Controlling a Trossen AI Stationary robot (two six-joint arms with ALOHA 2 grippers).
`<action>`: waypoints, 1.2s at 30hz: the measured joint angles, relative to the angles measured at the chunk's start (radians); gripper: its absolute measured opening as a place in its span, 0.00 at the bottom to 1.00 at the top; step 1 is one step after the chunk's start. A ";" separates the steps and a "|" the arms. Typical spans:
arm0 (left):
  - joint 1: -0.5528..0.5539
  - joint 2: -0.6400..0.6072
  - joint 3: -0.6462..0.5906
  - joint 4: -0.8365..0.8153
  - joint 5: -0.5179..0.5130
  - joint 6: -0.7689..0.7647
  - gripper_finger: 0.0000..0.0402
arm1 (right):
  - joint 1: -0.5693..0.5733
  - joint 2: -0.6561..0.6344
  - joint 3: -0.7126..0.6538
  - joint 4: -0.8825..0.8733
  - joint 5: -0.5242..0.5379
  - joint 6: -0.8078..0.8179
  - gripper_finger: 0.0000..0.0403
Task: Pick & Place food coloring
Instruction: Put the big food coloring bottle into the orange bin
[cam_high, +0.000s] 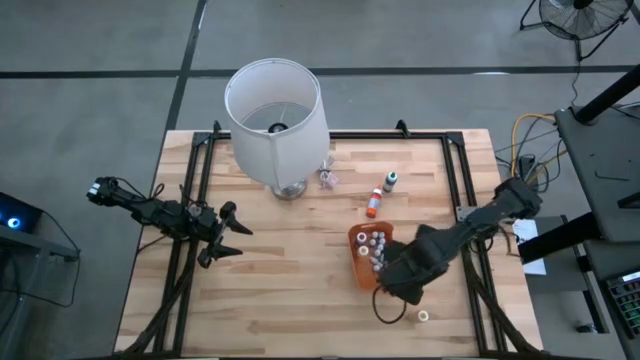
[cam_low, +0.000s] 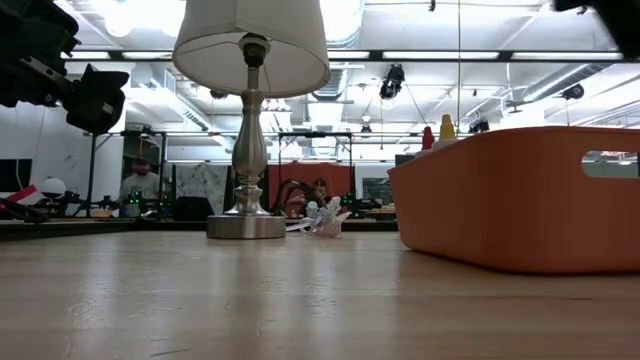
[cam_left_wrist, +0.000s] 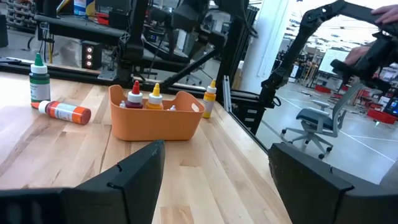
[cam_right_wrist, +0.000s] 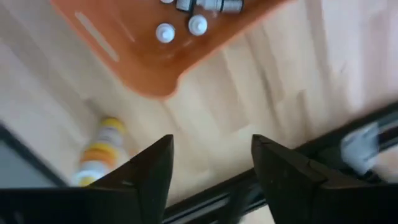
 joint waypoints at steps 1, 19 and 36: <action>0.000 0.000 0.000 0.000 0.000 0.000 0.64 | 0.008 -0.012 0.001 0.000 -0.012 0.056 0.53; 0.000 0.000 0.000 0.000 0.000 0.000 0.64 | 0.257 -0.057 0.068 0.063 -0.123 0.818 0.79; 0.000 0.000 0.000 0.000 0.000 0.000 0.64 | 0.337 -0.029 0.015 0.174 0.053 0.968 0.78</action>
